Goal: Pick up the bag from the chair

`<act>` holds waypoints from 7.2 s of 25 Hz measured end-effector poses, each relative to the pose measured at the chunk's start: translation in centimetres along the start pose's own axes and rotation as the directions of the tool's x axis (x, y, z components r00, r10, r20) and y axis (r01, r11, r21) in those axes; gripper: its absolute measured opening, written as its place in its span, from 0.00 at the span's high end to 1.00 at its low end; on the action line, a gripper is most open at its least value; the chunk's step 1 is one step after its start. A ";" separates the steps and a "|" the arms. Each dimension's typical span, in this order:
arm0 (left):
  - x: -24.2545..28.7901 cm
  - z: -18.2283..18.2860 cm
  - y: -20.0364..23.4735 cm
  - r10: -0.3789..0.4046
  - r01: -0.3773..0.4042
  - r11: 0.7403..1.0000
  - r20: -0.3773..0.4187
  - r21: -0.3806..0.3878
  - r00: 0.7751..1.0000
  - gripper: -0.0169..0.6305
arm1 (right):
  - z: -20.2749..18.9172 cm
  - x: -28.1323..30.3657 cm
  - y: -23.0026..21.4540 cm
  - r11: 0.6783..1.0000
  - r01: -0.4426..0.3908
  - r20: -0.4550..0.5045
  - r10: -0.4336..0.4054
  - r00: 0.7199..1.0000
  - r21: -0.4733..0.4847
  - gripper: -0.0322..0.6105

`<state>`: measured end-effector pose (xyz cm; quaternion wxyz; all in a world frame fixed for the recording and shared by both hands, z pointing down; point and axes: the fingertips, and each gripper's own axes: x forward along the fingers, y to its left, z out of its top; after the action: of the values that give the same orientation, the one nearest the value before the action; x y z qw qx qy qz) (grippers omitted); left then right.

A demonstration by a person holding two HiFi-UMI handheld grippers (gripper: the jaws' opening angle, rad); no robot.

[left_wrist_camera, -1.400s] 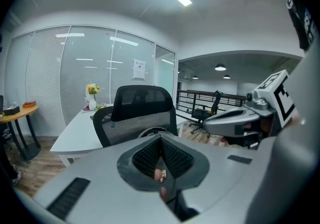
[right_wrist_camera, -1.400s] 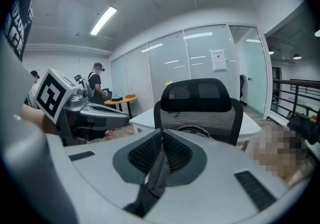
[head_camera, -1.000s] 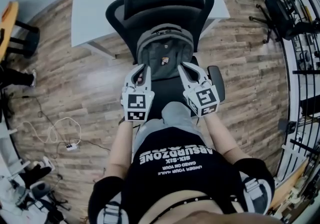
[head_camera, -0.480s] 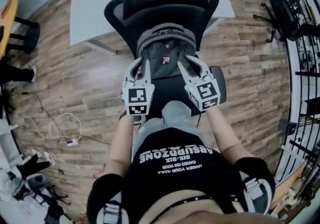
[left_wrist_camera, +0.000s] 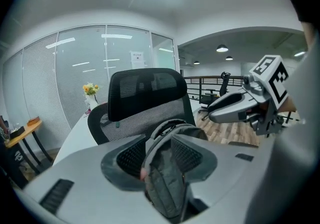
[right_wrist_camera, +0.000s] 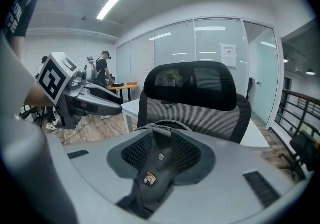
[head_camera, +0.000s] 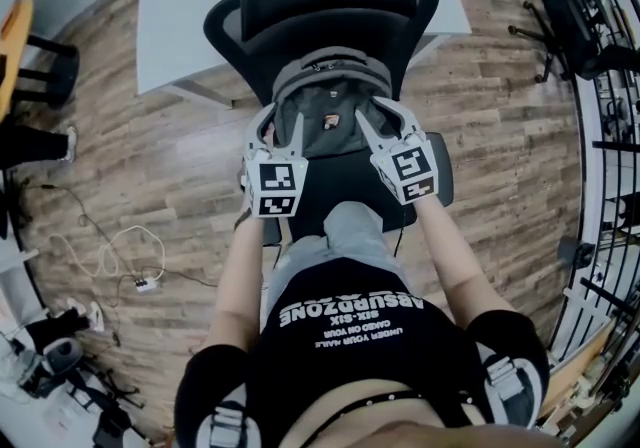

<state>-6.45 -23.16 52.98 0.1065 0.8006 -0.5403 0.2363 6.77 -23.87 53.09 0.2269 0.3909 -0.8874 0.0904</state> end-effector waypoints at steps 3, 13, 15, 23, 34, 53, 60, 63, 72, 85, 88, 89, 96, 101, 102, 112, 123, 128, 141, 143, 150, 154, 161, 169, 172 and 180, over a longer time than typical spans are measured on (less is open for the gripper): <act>0.9 -0.5 -0.2 -0.002 0.002 0.999 -0.016 0.044 1.000 0.74 | -0.5 0.5 -0.6 0.999 0.004 -0.009 -0.004 1.000 -0.041 0.77; 4.6 -2.2 -0.6 -0.010 0.023 0.993 -0.106 0.119 0.994 0.74 | -3.3 3.3 -3.1 0.986 0.009 -0.091 -0.024 0.996 -0.168 0.73; 5.2 -2.7 -0.6 -0.001 0.015 0.993 -0.120 0.116 0.993 0.74 | -4.0 3.7 -3.6 0.983 0.011 -0.107 -0.031 0.994 -0.183 0.72; 8.1 -4.6 0.1 0.046 -0.006 0.974 -0.174 0.225 0.984 0.74 | -5.3 6.8 -4.6 0.967 -0.028 -0.182 -0.019 0.983 -0.252 0.70; 13.3 -8.1 1.0 0.045 -0.011 0.989 -0.229 0.148 0.972 0.74 | -6.9 11.5 -6.3 0.988 -0.001 -0.158 -0.023 0.987 -0.151 0.80; 13.2 -9.2 1.6 0.021 -0.024 1.000 -0.248 -0.008 0.968 0.80 | -7.6 11.8 -6.2 0.995 -0.001 -0.138 -0.013 0.990 -0.101 0.86; 12.8 -9.3 1.0 0.017 -0.023 1.000 -0.246 -0.020 0.969 0.81 | -7.9 11.2 -6.2 0.996 0.001 -0.138 -0.014 0.990 -0.091 0.87; 12.5 -9.5 1.0 0.010 -0.017 1.000 -0.249 -0.026 0.969 0.82 | -7.9 11.1 -5.8 0.996 0.005 -0.137 -0.018 0.990 -0.090 0.87; 11.1 -9.5 -0.1 0.001 -0.009 1.000 -0.253 -0.028 0.967 0.82 | -8.1 9.6 -5.2 0.997 0.018 -0.118 -0.027 0.993 -0.077 0.87; 9.1 -9.9 -0.7 -0.002 -0.003 1.000 -0.240 -0.022 0.971 0.82 | -8.4 8.2 -3.8 0.995 0.060 -0.080 -0.066 0.995 -0.073 0.87; 8.5 -10.1 -0.9 0.007 -0.014 0.999 -0.226 -0.031 0.974 0.82 | -8.5 7.7 -3.3 0.995 0.067 -0.075 -0.072 0.995 -0.069 0.87; 8.3 -10.2 -1.0 0.007 -0.015 0.999 -0.222 -0.037 0.975 0.82 | -8.5 7.6 -3.2 0.996 0.068 -0.075 -0.073 0.995 -0.066 0.87; 7.4 -10.6 -1.5 0.000 -0.010 0.999 -0.208 -0.049 0.978 0.82 | -8.8 6.6 -2.5 0.996 0.073 -0.072 -0.077 0.994 -0.049 0.87; 6.3 -10.9 -2.0 -0.004 -0.006 0.999 -0.202 -0.046 0.979 0.82 | -9.0 5.5 -1.6 0.994 0.087 -0.066 -0.091 0.994 -0.060 0.87; 6.1 -10.9 -2.1 -0.005 -0.005 0.999 -0.202 -0.046 0.979 0.82 | -9.0 5.3 -1.5 0.994 0.087 -0.065 -0.091 0.994 -0.061 0.87; 4.1 -11.7 -3.4 -0.021 0.009 0.998 -0.203 -0.059 0.979 0.82 | -9.7 3.4 -0.1 0.996 0.084 -0.088 -0.087 0.992 -0.037 0.87; 1.9 -11.0 -4.0 -0.032 0.037 0.999 -0.230 0.017 0.973 0.82 | -9.2 1.3 1.1 0.995 0.074 -0.149 -0.084 0.985 -0.070 0.88; 0.9 -10.3 -4.1 -0.028 0.032 0.999 -0.211 0.016 0.977 0.82 | -8.6 0.5 1.6 0.994 0.098 -0.141 -0.105 0.984 -0.057 0.88; -3.1 -3.7 -4.0 -0.088 0.092 0.995 -0.085 0.035 0.992 0.83 | -2.6 -4.1 1.8 0.986 0.159 -0.018 -0.159 0.987 0.042 0.88; -3.9 -3.3 -4.0 -0.091 0.094 0.995 -0.076 0.029 0.993 0.83 | -1.8 -4.8 2.2 0.986 0.159 -0.006 -0.159 0.987 0.041 0.88; -7.4 0.1 -4.1 -0.100 0.100 0.995 0.016 0.023 0.995 0.83 | 1.5 -7.9 3.2 0.988 0.154 0.055 -0.156 0.986 0.031 0.88; -9.3 2.3 -4.2 -0.099 0.097 0.995 0.070 0.022 0.993 0.83 | 3.6 -9.6 3.6 0.985 0.166 0.094 -0.169 0.981 0.038 0.88; -11.8 4.9 -3.8 -0.090 0.088 0.996 0.126 0.020 0.988 0.83 | 6.4 -11.5 4.3 0.986 0.166 0.118 -0.169 0.979 0.030 0.88; -15.1 7.5 -3.9 -0.092 0.089 0.996 0.179 0.024 0.980 0.83 | 9.2 -14.0 5.4 0.987 0.144 0.173 -0.154 0.973 0.066 0.88; -16.0 8.4 -3.7 -0.087 0.085 0.996 0.199 0.018 0.976 0.83 | 10.2 -14.5 5.7 0.987 0.132 0.189 -0.147 0.971 0.087 0.88; -17.5 9.5 -3.5 -0.078 0.078 0.997 0.228 0.010 0.971 0.83 | 11.3 -15.4 6.3 0.988 0.124 0.209 -0.142 0.968 0.097 0.88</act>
<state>-6.05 -11.57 36.44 0.0527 0.8431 -0.5169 0.1388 7.47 -13.40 35.94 0.1185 0.4661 -0.8740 0.0691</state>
